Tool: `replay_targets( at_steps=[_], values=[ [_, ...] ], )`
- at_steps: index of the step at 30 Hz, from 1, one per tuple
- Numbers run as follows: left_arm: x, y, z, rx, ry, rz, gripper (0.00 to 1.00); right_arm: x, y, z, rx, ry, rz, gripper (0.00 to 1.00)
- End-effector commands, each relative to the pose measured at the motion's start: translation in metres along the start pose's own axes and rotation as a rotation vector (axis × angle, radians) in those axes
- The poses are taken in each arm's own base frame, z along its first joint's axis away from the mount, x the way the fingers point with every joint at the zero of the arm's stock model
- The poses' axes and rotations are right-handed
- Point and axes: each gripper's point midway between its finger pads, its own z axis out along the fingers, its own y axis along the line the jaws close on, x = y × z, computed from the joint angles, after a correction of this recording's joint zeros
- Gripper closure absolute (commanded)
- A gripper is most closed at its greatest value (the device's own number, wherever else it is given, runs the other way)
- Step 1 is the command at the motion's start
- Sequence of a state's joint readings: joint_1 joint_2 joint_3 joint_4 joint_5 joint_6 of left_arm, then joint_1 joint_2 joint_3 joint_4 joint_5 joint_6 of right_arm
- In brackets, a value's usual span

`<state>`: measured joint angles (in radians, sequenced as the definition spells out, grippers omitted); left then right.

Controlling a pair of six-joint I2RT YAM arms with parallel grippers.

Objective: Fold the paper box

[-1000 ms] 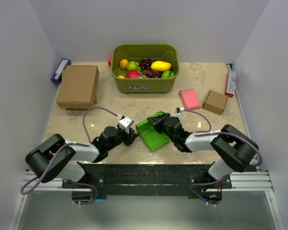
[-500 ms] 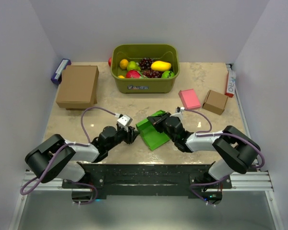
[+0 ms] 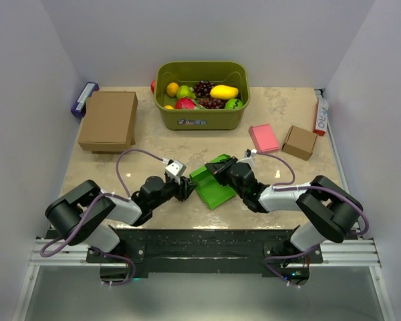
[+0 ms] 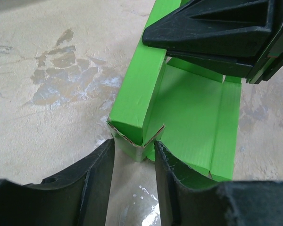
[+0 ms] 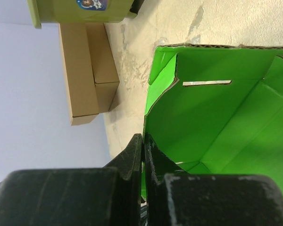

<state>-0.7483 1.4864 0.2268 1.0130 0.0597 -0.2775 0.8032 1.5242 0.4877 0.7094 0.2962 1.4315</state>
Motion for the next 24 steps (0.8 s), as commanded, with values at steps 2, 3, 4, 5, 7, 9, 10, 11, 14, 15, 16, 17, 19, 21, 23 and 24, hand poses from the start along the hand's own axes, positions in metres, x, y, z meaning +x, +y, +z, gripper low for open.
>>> replay_targets(
  at_steps=[2,3,4,5,7,9,10,11,14,15,16,17,19,21,23,24],
  values=[
    [-0.021,-0.001,0.009,-0.008,-0.077,-0.008,0.58,-0.003,0.005,-0.003,-0.019,-0.013,-0.023,0.99],
    [-0.02,-0.001,0.009,-0.015,-0.074,-0.011,0.58,-0.003,0.003,-0.003,-0.015,-0.014,-0.025,0.99],
    [-0.019,0.0,0.009,-0.024,-0.073,-0.012,0.6,-0.003,0.002,-0.004,-0.013,-0.015,-0.024,0.99],
    [-0.018,-0.001,0.009,-0.025,-0.072,-0.014,0.6,-0.003,-0.004,-0.005,-0.003,-0.014,-0.029,0.99],
    [-0.017,0.005,0.009,-0.067,-0.077,-0.027,0.61,-0.004,-0.005,-0.007,-0.002,-0.018,-0.032,0.99],
    [-0.016,0.006,0.009,-0.074,-0.079,-0.042,0.62,-0.005,-0.011,-0.009,0.01,-0.021,-0.036,0.99],
    [-0.017,0.004,0.009,-0.074,-0.087,-0.047,0.63,-0.006,-0.012,-0.01,0.01,-0.024,-0.037,0.99],
    [-0.017,0.004,0.01,-0.074,-0.091,-0.049,0.63,-0.006,-0.012,-0.011,0.009,-0.023,-0.037,0.99],
    [-0.017,0.002,0.012,-0.085,-0.1,-0.063,0.65,-0.006,-0.016,-0.014,0.016,-0.025,-0.041,1.0],
    [-0.015,0.002,0.012,-0.09,-0.095,-0.068,0.65,-0.007,-0.016,-0.014,0.018,-0.025,-0.044,1.0],
    [-0.015,0.001,0.013,-0.099,-0.1,-0.069,0.66,-0.007,-0.017,-0.015,0.021,-0.027,-0.045,1.0],
    [-0.015,0.001,0.014,-0.101,-0.097,-0.07,0.66,-0.007,-0.018,-0.016,0.023,-0.027,-0.046,1.0],
    [-0.012,-0.002,0.016,-0.107,-0.091,-0.063,0.66,-0.008,-0.018,-0.016,0.021,-0.027,-0.047,1.0],
    [-0.009,-0.003,0.018,-0.111,-0.084,-0.062,0.66,-0.008,-0.021,-0.017,0.027,-0.028,-0.05,1.0],
    [-0.009,-0.005,0.02,-0.12,-0.086,-0.068,0.66,-0.008,-0.026,-0.019,0.039,-0.029,-0.054,1.0],
    [-0.009,-0.004,0.021,-0.129,-0.086,-0.081,0.67,-0.011,-0.027,-0.019,0.043,-0.039,-0.056,1.0]
  ],
)
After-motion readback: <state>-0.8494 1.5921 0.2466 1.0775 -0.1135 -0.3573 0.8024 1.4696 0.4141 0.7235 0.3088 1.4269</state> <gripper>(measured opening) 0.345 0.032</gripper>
